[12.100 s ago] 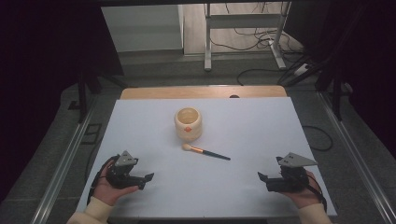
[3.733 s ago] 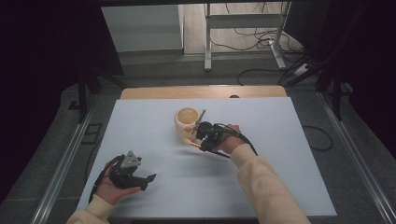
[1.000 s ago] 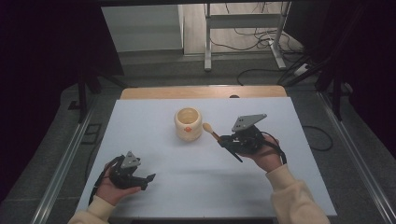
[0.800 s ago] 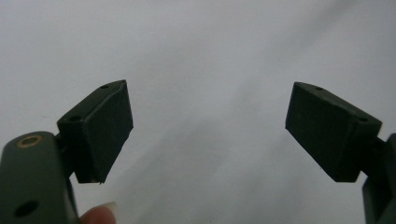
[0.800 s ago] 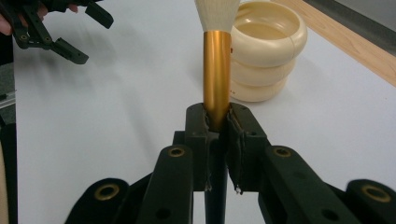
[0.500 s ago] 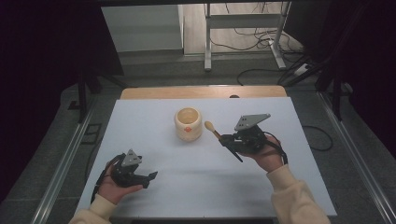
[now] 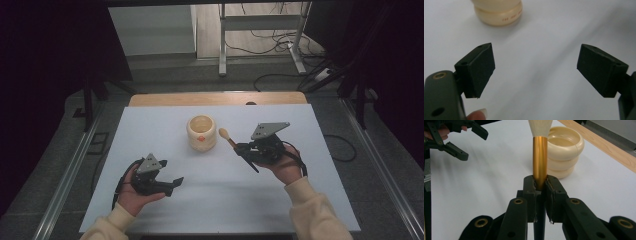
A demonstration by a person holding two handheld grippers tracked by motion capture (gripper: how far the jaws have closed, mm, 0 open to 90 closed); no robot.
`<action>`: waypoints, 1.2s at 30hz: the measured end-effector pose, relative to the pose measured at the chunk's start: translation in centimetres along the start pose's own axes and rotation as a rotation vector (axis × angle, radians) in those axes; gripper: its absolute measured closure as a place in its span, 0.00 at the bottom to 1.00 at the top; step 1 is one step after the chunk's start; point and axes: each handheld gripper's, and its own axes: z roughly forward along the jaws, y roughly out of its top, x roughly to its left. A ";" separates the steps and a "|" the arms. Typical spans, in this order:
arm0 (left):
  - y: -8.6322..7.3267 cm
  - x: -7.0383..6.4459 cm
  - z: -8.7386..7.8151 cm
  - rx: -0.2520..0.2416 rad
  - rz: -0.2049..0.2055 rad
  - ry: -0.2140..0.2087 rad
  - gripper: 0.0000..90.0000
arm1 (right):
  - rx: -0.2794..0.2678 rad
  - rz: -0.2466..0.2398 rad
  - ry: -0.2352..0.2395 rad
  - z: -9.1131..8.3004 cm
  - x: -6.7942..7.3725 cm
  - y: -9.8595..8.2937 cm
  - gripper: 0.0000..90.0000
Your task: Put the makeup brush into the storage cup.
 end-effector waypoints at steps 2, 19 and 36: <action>0.2 -0.1 0.2 -0.006 0.003 -0.001 0.18 | -0.002 0.002 0.000 0.0 0.0 0.0 0.88; 3.0 -2.1 2.6 -0.076 -0.008 -0.066 0.18 | -0.028 0.034 -0.007 -0.1 0.0 0.1 0.88; 4.2 -2.9 3.7 -0.097 -0.033 -0.110 0.18 | -0.048 0.046 -0.019 0.1 0.1 0.2 0.88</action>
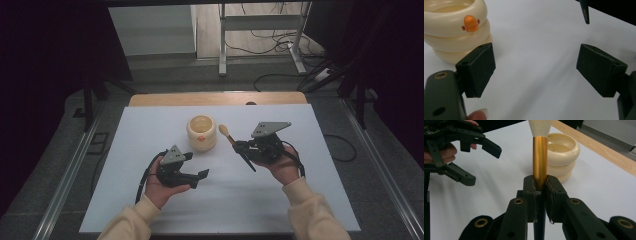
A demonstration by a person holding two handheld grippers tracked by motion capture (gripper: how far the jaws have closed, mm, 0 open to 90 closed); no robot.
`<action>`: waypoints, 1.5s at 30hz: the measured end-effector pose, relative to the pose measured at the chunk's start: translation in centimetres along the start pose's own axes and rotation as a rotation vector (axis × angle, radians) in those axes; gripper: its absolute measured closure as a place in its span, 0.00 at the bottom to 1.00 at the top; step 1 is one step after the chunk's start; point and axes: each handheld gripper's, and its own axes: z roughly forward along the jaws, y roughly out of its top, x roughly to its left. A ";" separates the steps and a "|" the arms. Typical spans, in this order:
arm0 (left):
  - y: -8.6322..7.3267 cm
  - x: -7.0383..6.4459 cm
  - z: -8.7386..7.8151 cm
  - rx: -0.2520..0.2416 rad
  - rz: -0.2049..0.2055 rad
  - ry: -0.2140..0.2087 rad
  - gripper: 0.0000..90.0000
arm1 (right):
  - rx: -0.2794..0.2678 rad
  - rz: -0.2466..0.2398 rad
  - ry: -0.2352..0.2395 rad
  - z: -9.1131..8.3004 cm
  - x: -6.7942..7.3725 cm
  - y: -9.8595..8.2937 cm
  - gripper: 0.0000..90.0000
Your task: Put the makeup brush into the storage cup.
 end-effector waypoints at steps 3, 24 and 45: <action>0.1 -0.1 0.2 -0.004 -0.004 -0.006 0.18 | -0.006 0.004 -0.003 0.0 0.0 0.1 0.88; 1.2 -0.9 1.9 -0.031 -0.024 -0.048 0.18 | -0.036 0.024 -0.013 0.2 0.2 0.2 0.88; 2.0 -1.5 3.1 -0.050 -0.037 -0.086 0.20 | -0.062 0.041 -0.021 0.3 0.3 0.2 0.88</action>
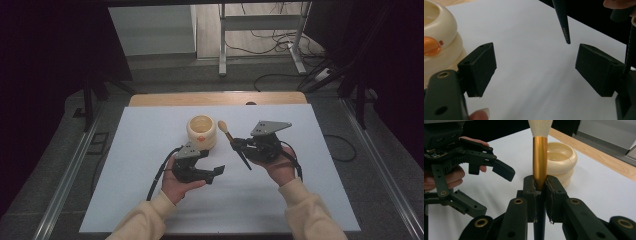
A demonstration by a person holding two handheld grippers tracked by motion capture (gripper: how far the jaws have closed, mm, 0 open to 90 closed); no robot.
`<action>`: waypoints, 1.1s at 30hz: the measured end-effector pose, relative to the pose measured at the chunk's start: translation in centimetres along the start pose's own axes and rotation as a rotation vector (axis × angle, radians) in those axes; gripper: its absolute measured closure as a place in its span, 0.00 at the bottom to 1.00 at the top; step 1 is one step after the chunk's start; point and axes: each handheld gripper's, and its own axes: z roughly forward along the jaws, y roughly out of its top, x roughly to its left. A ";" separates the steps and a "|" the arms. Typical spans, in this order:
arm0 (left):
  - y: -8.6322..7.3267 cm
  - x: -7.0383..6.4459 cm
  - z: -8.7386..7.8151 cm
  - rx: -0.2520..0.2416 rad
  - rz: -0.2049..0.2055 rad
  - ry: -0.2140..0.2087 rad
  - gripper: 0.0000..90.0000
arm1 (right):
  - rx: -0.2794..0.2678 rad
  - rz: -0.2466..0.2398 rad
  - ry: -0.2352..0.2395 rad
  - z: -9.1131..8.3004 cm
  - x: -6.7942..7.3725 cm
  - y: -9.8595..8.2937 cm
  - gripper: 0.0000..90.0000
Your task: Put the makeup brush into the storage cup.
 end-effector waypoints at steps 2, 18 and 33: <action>0.0 0.0 0.1 -0.001 -0.001 -0.002 0.20 | -0.001 0.001 -0.001 0.0 0.0 0.0 0.88; 0.4 -0.1 0.8 -0.016 -0.013 -0.013 0.20 | -0.011 0.004 -0.007 0.0 0.0 0.0 0.88; 0.8 -0.1 1.5 -0.043 -0.037 -0.045 0.21 | -0.025 0.000 -0.008 0.1 0.3 0.2 0.88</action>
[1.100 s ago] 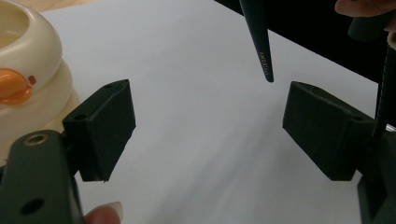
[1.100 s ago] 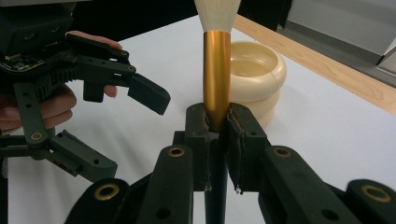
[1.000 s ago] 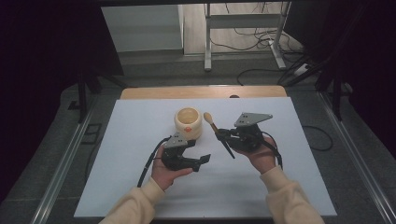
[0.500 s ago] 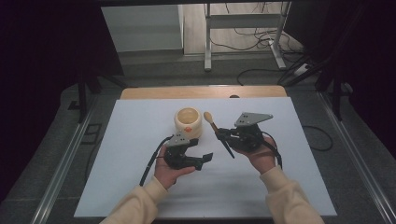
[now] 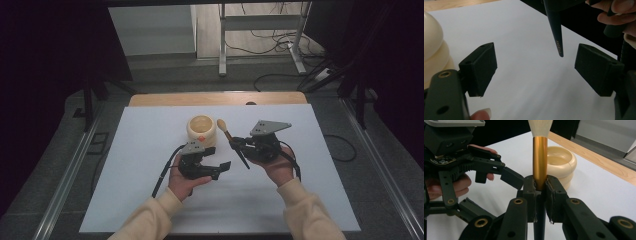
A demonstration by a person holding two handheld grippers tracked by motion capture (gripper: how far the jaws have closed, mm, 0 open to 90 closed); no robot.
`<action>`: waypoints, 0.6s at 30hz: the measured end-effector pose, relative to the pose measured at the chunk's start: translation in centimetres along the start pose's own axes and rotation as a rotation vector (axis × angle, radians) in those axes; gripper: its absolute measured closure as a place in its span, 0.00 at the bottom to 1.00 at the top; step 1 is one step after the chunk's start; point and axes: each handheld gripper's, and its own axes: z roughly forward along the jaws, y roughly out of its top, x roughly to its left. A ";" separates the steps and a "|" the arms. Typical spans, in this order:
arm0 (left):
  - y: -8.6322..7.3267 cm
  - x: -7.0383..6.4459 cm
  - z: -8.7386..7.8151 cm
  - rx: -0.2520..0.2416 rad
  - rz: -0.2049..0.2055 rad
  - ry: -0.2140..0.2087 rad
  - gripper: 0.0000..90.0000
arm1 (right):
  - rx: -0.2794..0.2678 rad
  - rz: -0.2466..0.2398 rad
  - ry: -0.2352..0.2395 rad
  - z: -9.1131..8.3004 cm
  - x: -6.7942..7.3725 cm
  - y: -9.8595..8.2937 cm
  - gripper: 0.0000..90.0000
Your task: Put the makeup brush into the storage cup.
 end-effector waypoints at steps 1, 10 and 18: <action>0.0 0.0 0.1 -0.002 -0.003 -0.001 0.22 | -0.001 0.000 0.000 0.0 0.0 0.0 0.88; 0.6 -0.1 0.8 -0.025 -0.023 -0.013 0.25 | -0.015 0.000 -0.010 -0.2 0.0 0.0 0.88; 1.3 0.1 1.5 -0.039 -0.022 -0.016 0.26 | -0.028 0.003 -0.013 -0.1 0.1 0.0 0.88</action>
